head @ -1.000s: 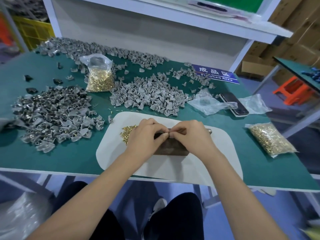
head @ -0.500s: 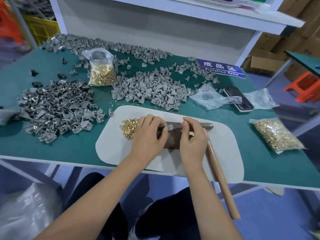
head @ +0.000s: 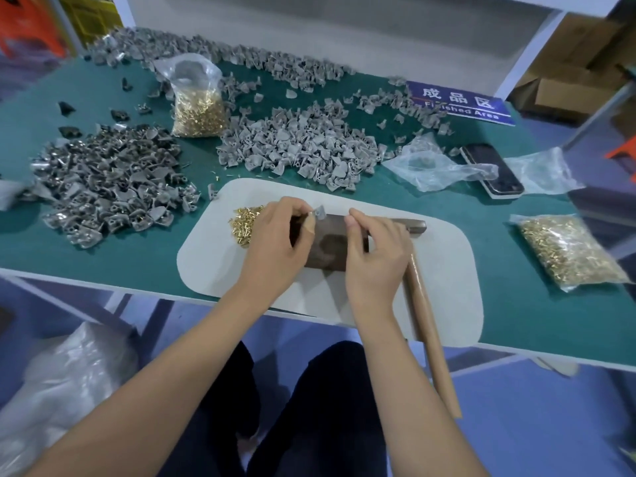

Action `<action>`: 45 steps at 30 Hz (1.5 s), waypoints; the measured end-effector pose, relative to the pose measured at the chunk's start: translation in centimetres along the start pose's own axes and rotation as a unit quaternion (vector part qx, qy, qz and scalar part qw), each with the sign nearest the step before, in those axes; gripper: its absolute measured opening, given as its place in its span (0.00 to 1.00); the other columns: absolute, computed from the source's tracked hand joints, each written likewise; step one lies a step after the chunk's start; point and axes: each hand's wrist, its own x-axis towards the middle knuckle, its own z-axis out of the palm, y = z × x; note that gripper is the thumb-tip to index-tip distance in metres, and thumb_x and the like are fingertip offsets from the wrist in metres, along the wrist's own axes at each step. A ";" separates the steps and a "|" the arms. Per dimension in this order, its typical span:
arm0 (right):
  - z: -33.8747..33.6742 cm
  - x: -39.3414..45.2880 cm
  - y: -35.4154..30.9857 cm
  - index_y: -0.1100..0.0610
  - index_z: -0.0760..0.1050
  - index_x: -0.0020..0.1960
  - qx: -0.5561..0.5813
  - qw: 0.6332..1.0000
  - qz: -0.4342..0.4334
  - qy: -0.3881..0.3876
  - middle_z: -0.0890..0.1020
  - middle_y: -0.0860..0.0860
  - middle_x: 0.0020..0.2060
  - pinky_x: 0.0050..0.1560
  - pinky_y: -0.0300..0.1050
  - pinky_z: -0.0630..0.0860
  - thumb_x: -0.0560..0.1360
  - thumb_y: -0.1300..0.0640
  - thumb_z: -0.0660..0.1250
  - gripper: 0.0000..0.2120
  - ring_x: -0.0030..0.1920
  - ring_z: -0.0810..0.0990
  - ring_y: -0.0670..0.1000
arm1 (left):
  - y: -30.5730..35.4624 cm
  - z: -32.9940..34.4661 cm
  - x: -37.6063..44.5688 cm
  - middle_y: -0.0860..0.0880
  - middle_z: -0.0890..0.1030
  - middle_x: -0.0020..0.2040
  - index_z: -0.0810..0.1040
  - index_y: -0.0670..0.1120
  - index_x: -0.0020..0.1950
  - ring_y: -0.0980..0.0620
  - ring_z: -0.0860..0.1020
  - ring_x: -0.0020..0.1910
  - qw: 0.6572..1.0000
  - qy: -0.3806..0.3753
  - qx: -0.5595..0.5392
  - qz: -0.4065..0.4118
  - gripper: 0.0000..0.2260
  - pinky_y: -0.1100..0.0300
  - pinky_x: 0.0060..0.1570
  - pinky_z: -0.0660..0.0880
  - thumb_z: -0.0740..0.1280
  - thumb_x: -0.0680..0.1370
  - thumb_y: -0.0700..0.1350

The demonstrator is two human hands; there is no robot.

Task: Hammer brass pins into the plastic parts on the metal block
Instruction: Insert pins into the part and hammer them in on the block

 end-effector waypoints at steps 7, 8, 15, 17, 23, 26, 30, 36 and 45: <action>0.0 0.0 -0.5 0.59 0.77 0.43 0.004 0.999 0.024 -0.038 0.79 0.52 0.38 0.48 0.54 0.70 0.81 0.58 0.65 0.09 0.42 0.74 0.56 | 0.3 0.0 0.0 0.51 0.80 0.49 0.81 0.46 0.52 0.48 0.75 0.54 0.996 -0.024 0.076 0.041 0.04 0.53 0.58 0.70 0.69 0.78 0.43; 0.0 0.1 -0.7 0.59 0.74 0.42 0.005 0.999 0.029 -0.043 0.77 0.52 0.37 0.47 0.54 0.69 0.81 0.57 0.62 0.11 0.42 0.72 0.56 | 0.3 0.0 0.1 0.50 0.80 0.50 0.81 0.45 0.51 0.47 0.74 0.55 0.996 -0.019 0.071 0.042 0.03 0.56 0.59 0.70 0.70 0.78 0.42; 0.2 0.2 -0.5 0.60 0.73 0.45 0.007 0.999 0.038 -0.038 0.77 0.52 0.41 0.48 0.60 0.71 0.79 0.58 0.61 0.07 0.44 0.74 0.58 | -0.5 0.3 0.3 0.51 0.79 0.50 0.79 0.45 0.50 0.47 0.73 0.55 0.997 -0.049 0.048 0.047 0.02 0.70 0.60 0.61 0.67 0.79 0.43; 0.1 0.1 -0.6 0.60 0.74 0.45 0.012 0.998 0.041 -0.036 0.78 0.52 0.42 0.49 0.63 0.73 0.78 0.60 0.64 0.04 0.45 0.76 0.58 | -0.5 0.3 0.2 0.50 0.79 0.50 0.78 0.45 0.50 0.46 0.74 0.55 0.996 -0.056 0.049 0.054 0.02 0.68 0.59 0.62 0.66 0.80 0.42; -0.1 0.1 -0.7 0.56 0.76 0.45 0.019 0.999 0.016 -0.024 0.80 0.47 0.42 0.51 0.61 0.74 0.74 0.62 0.69 0.03 0.46 0.78 0.55 | -0.3 0.0 0.2 0.51 0.78 0.49 0.77 0.46 0.51 0.49 0.72 0.54 0.997 -0.059 0.036 0.045 0.02 0.67 0.56 0.64 0.66 0.79 0.41; 0.0 -0.1 -0.7 0.54 0.78 0.44 0.037 0.999 0.019 -0.017 0.81 0.45 0.41 0.52 0.55 0.76 0.71 0.65 0.70 0.07 0.45 0.79 0.52 | -0.5 0.0 0.2 0.52 0.78 0.49 0.77 0.46 0.51 0.50 0.72 0.54 0.997 -0.058 0.037 0.044 0.02 0.70 0.56 0.63 0.66 0.79 0.42; 0.1 -0.3 -0.6 0.57 0.80 0.45 0.059 0.998 0.014 -0.026 0.83 0.48 0.42 0.51 0.40 0.76 0.70 0.67 0.70 0.08 0.46 0.81 0.50 | -0.8 0.1 0.1 0.52 0.78 0.49 0.77 0.47 0.51 0.50 0.72 0.54 0.997 -0.056 0.023 0.038 0.02 0.70 0.57 0.63 0.66 0.79 0.42; 0.2 -0.7 -0.8 0.58 0.82 0.50 0.078 0.993 0.027 -0.083 0.84 0.49 0.44 0.54 0.34 0.73 0.76 0.65 0.72 0.05 0.48 0.82 0.49 | -0.9 -0.1 0.0 0.52 0.79 0.50 0.78 0.47 0.50 0.49 0.73 0.55 0.997 -0.067 0.009 0.036 0.01 0.69 0.58 0.62 0.67 0.80 0.42; 0.5 -0.5 -0.7 0.60 0.75 0.52 0.011 0.995 -0.003 -0.094 0.77 0.51 0.47 0.55 0.48 0.70 0.84 0.59 0.58 0.09 0.51 0.74 0.55 | -0.8 0.4 0.1 0.51 0.77 0.52 0.78 0.46 0.53 0.50 0.70 0.56 0.996 -0.075 0.018 0.039 0.04 0.65 0.58 0.63 0.65 0.81 0.44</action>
